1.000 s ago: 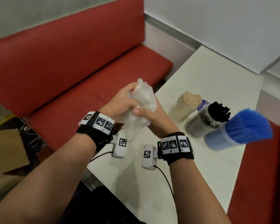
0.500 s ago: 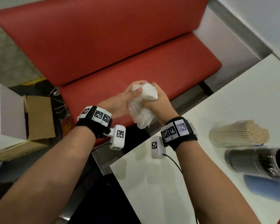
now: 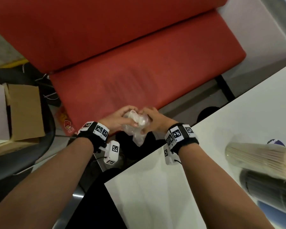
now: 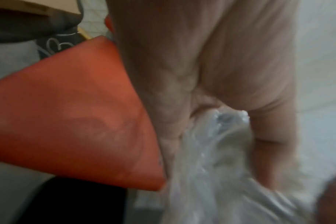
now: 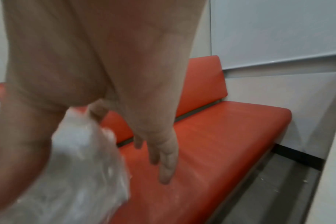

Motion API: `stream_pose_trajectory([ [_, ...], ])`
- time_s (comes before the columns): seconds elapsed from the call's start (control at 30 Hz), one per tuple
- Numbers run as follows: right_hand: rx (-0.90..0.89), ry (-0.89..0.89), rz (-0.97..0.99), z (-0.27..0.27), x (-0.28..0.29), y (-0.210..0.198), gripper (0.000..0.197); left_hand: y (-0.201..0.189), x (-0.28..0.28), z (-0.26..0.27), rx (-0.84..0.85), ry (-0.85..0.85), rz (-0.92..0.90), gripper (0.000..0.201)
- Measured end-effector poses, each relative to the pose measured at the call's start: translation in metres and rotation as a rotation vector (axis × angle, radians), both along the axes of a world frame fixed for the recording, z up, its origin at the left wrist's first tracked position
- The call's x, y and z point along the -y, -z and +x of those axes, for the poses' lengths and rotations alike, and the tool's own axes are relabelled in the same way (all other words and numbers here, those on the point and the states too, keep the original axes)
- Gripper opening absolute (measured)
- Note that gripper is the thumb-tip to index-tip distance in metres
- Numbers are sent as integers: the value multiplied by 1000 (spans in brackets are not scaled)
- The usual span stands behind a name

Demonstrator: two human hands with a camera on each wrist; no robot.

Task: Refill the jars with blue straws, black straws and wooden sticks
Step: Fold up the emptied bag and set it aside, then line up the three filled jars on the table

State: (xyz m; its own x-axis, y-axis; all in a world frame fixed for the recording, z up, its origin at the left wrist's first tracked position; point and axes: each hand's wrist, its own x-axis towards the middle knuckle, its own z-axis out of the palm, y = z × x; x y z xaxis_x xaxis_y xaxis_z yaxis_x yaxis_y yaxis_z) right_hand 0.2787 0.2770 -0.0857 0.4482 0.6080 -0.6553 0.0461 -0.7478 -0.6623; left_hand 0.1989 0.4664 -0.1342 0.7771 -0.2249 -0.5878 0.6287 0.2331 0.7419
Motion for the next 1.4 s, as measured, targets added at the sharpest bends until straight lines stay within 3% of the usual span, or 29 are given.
stream_pose_trajectory([
  [0.07,-38,37,-19,5,11,10,67,23,9,0,71,32,268,45],
  [0.17,4,413,68,7,27,20,56,57,25,-1,163,184,559,51],
  [0.37,61,591,133,1,50,18,46,101,50,-1,4,502,784,89],
  [0.43,57,619,160,-4,58,13,43,103,48,2,-27,518,803,78],
  [0.5,48,672,170,-10,66,8,40,97,46,5,-39,493,821,54],
  [0.57,48,727,171,-18,72,2,37,83,46,11,-53,433,792,36],
  [0.67,68,782,178,-35,82,-11,39,43,60,25,14,412,714,27],
  [0.9,152,1138,251,-89,146,-63,53,-89,180,47,418,558,503,21],
  [1.07,254,1503,298,-149,238,-98,53,-152,286,31,517,764,443,33],
  [1.17,288,1700,305,-182,287,-109,49,-175,335,20,600,776,525,65],
  [1.27,319,1846,263,-210,329,-115,31,-195,373,11,746,695,703,92],
  [1.33,317,1987,209,-225,354,-117,25,-207,396,2,863,619,807,85],
  [1.4,294,2115,159,-238,377,-117,28,-216,419,-10,968,546,798,72],
])
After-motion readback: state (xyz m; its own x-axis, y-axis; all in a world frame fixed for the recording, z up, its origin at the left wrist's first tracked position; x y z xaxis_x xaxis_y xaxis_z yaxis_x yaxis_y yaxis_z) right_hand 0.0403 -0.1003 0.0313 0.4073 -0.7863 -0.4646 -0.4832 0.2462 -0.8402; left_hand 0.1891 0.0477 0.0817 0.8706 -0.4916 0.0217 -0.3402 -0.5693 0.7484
